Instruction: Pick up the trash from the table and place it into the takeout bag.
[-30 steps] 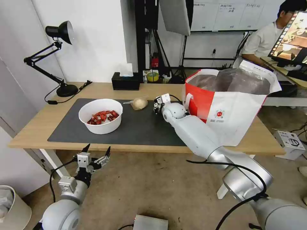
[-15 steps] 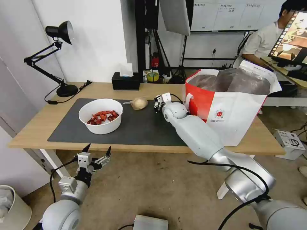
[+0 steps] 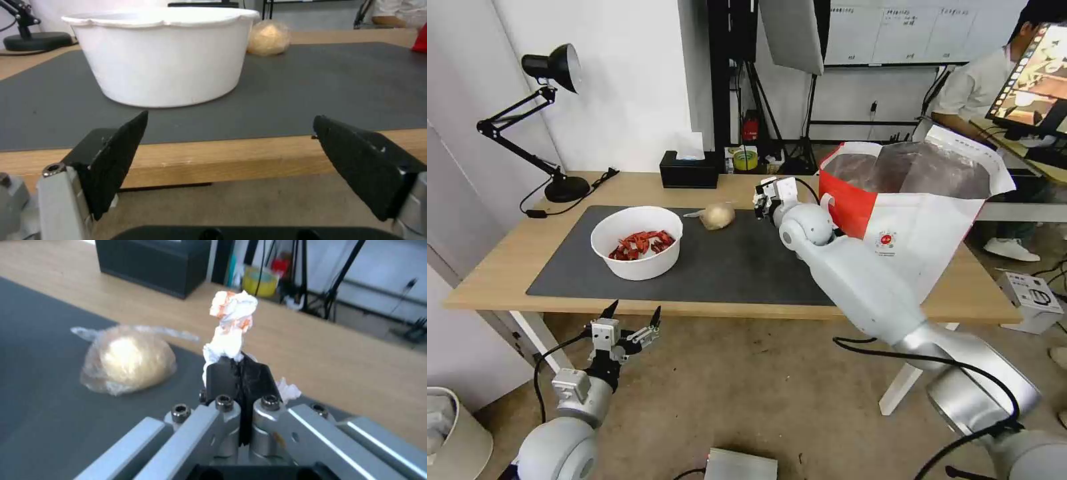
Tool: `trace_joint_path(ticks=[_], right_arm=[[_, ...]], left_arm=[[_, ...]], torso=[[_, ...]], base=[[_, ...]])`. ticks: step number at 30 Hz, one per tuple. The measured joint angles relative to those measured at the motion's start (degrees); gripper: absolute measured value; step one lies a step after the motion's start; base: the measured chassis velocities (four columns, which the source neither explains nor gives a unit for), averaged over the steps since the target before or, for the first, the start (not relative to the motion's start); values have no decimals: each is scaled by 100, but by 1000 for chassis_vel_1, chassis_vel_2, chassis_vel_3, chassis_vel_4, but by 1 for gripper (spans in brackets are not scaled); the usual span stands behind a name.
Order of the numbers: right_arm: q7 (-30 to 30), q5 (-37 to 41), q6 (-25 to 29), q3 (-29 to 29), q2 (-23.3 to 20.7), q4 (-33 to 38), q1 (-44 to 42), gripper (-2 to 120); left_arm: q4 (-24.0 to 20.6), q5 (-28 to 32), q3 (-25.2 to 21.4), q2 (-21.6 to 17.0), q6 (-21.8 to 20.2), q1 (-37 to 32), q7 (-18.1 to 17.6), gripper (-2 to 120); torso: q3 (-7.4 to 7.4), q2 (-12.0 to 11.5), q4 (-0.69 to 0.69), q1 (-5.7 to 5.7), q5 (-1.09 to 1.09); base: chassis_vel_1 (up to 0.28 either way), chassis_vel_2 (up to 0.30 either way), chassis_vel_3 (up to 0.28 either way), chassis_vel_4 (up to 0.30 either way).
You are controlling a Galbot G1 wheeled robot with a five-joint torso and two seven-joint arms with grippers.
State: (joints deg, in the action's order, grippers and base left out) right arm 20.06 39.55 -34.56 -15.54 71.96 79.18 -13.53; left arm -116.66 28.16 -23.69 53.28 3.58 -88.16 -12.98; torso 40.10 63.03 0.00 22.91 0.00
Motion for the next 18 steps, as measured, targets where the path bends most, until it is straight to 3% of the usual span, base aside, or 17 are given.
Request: trace_joint_path(ticks=[12, 18], right_arm=[[403, -108, 35, 109, -372, 1023, -380, 0], [604, -291, 313, 336, -504, 1546, -692, 0]], left_arm=[[-127, -123, -54, 92, -6, -149, -115, 100], [-190, -138, -146, 105, -6, -231, -114, 100]], torso=[[0, 0, 0, 0, 0], [0, 0, 0, 0, 0]], base=[[0, 0, 0, 0], [0, 0, 0, 0]])
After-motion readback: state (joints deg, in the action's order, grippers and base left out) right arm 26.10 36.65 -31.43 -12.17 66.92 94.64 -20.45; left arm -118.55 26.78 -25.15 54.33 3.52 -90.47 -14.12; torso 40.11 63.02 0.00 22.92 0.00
